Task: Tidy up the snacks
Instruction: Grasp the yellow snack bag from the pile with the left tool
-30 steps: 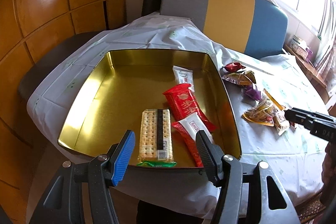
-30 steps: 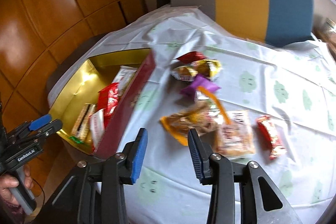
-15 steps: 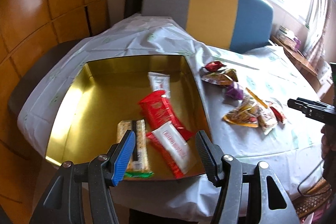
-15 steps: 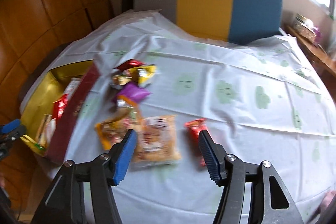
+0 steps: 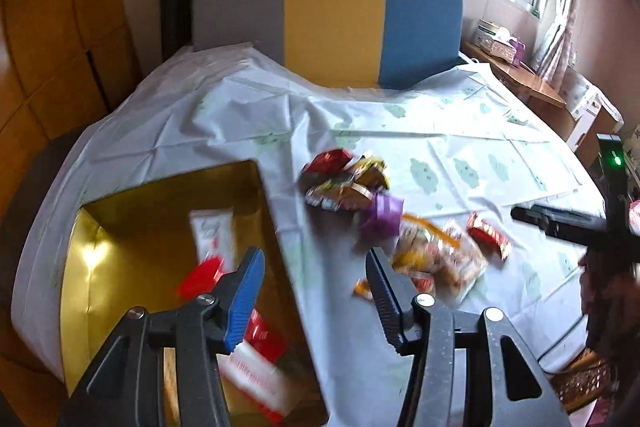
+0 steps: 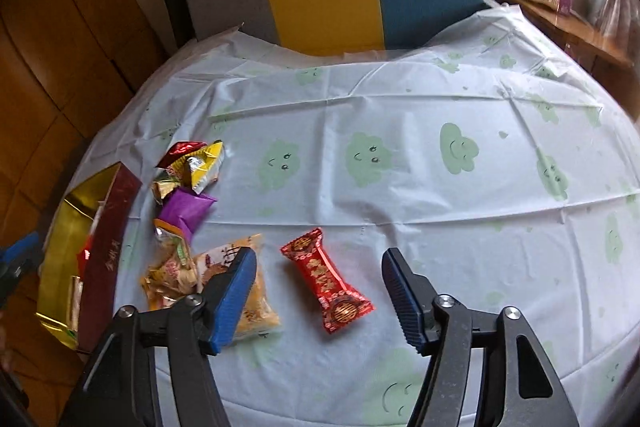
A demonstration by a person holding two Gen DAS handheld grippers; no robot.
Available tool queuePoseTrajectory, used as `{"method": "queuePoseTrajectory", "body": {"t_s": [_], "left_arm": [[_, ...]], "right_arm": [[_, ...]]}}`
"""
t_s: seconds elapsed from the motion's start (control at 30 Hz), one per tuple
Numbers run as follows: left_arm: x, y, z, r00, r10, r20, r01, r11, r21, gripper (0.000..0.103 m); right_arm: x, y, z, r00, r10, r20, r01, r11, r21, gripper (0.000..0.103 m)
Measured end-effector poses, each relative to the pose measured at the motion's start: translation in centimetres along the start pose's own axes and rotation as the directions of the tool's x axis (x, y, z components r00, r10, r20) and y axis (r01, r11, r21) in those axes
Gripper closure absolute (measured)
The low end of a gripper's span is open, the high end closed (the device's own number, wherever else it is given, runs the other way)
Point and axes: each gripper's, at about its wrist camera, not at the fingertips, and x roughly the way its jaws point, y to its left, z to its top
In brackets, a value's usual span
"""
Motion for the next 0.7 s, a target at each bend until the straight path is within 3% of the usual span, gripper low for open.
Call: {"method": "queuePoseTrajectory", "body": {"t_s": [0.2,0.43,0.7], "left_arm": [[4.3,-2.7,3.6,0.998,-0.002,-0.059,0.009,0.993,0.119,0.049],[10.2,-6.6,6.2,0.991,-0.033,-0.13,0.065,0.966,0.248,0.049],[17.5,-7.9,7.2,0.968,0.034,-0.248,0.053,0.941,0.333,0.048]], "right_arm": [[0.1,-0.1,0.2,1.0,0.025,-0.014,-0.025,0.999,0.035,0.031],[-0.4,0.0,0.4,0.997,0.073,-0.014,-0.072,0.996,0.056,0.026],[-0.5,-0.3,0.4,0.99,0.134,-0.033,-0.13,0.986,0.101,0.022]]}}
